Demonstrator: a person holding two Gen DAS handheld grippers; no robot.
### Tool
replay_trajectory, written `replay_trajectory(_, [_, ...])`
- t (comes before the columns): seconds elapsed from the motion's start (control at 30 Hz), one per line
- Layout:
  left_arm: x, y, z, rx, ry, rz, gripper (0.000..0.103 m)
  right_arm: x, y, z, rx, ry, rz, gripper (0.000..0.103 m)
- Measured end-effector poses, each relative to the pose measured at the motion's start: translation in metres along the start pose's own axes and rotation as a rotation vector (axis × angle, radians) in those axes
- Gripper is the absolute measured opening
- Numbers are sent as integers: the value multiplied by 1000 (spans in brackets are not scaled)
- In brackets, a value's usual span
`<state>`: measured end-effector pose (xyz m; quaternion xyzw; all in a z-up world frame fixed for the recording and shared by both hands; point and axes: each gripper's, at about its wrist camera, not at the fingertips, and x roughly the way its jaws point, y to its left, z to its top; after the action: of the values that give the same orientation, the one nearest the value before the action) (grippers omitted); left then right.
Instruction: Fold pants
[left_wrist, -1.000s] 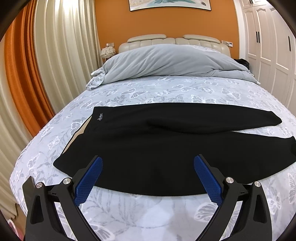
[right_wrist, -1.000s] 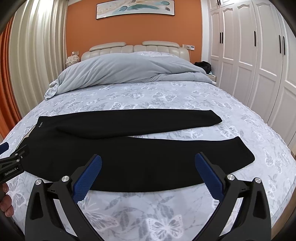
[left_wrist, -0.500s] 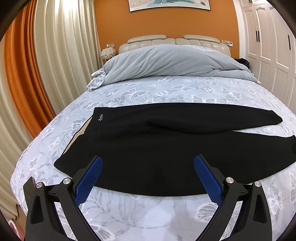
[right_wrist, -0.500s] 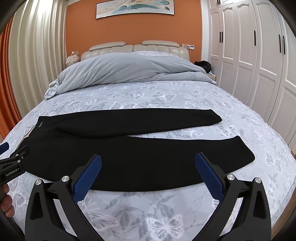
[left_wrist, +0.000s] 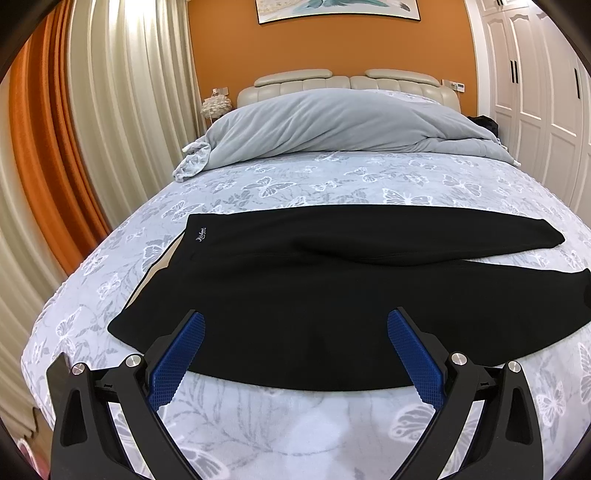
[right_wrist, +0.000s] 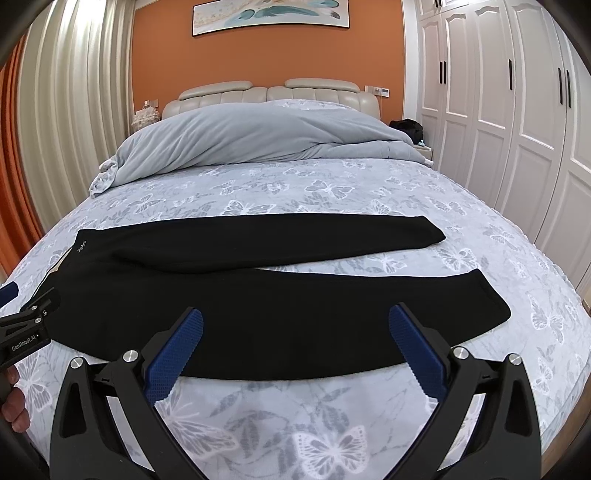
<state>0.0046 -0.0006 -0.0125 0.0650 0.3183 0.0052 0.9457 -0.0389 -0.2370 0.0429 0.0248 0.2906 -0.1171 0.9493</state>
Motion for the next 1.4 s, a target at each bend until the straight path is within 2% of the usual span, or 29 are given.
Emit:
replay_trajectory(0.97, [1,-1,0,2,10,4,98,1,1,0,-2,7,5,98])
replay_trajectory(1.13, [7,-5,-1,-10,66,-36,98,2,1,-1,-1,8,5,98])
replay_trajectory(1.27, [7,-6,-2,-2,63,-43,98,4,2,-1,2,20,9,98])
replay_trajectory(1.4, [14,13,13,-39,105,-145,97,15,-15,13,6,80,75,98])
